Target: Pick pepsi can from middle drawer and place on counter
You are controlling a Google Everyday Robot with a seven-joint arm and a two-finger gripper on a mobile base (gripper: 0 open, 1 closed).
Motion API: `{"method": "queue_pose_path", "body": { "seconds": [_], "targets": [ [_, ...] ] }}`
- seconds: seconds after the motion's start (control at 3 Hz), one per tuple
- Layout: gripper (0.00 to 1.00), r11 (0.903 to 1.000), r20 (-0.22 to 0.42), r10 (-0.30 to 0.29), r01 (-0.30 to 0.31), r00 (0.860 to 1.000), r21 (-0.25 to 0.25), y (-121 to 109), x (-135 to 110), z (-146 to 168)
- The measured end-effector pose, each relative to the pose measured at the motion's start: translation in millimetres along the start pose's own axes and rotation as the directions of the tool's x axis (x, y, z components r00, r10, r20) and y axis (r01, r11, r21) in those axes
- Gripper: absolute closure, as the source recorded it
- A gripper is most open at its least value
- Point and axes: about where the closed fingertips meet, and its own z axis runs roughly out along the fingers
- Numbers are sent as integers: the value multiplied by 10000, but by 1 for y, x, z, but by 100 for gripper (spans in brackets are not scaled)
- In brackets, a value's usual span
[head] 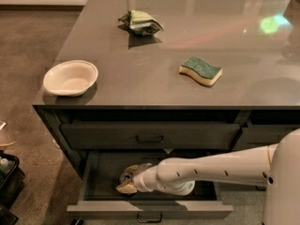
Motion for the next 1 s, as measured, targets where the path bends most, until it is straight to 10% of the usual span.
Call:
{"method": "queue_pose_path", "body": {
  "seconds": [1.0],
  "targets": [
    [100,9959,2015,-905,876,9753,237,-44,-74,-139]
  ]
}}
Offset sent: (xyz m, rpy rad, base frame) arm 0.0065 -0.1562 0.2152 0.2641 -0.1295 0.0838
